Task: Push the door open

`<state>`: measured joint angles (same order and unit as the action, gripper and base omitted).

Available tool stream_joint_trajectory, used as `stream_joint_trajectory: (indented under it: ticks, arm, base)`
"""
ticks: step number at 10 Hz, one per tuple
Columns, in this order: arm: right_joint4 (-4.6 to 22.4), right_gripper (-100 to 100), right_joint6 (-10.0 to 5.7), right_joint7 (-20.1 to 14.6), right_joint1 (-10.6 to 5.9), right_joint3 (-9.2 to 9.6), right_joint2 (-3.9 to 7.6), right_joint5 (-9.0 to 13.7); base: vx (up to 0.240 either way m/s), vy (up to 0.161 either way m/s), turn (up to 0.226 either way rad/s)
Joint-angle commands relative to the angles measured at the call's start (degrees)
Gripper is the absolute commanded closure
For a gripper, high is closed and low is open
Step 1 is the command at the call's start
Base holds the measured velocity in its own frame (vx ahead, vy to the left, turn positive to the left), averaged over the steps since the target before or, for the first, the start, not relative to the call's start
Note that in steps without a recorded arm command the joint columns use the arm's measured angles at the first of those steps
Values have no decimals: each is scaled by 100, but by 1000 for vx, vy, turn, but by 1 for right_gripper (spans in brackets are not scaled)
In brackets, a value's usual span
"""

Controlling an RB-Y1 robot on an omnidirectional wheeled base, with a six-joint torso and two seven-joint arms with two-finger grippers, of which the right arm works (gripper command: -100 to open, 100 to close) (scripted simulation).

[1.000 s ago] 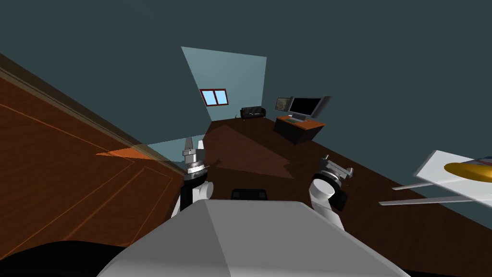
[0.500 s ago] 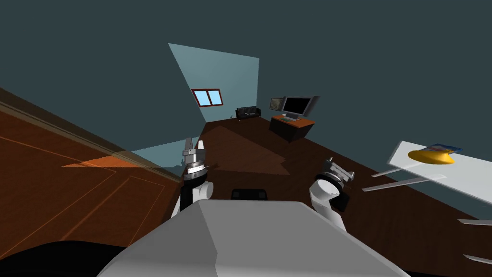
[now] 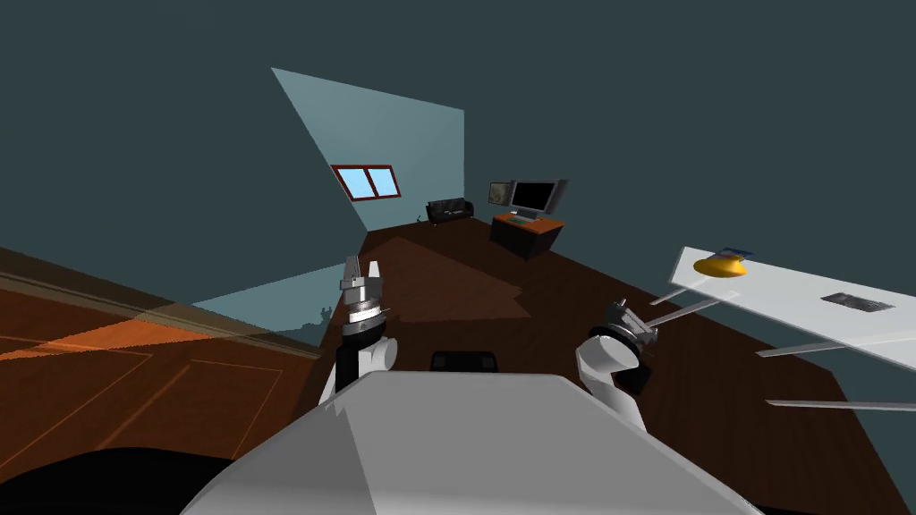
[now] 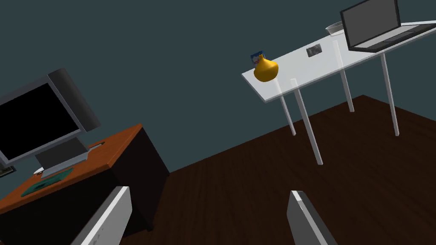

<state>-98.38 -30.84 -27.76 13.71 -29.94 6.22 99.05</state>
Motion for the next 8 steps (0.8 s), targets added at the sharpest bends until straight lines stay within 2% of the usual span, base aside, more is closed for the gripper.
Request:
stream_joint_trajectory:
  ticks: [1,8]
  arm:
    - [45,-100,-31,-39,-36,-70,-14,286]
    - [406,-100,-148,-343,-238,-398,-1,1479]
  base:
    - [0,31,-248]
    - [-5,32,-207]
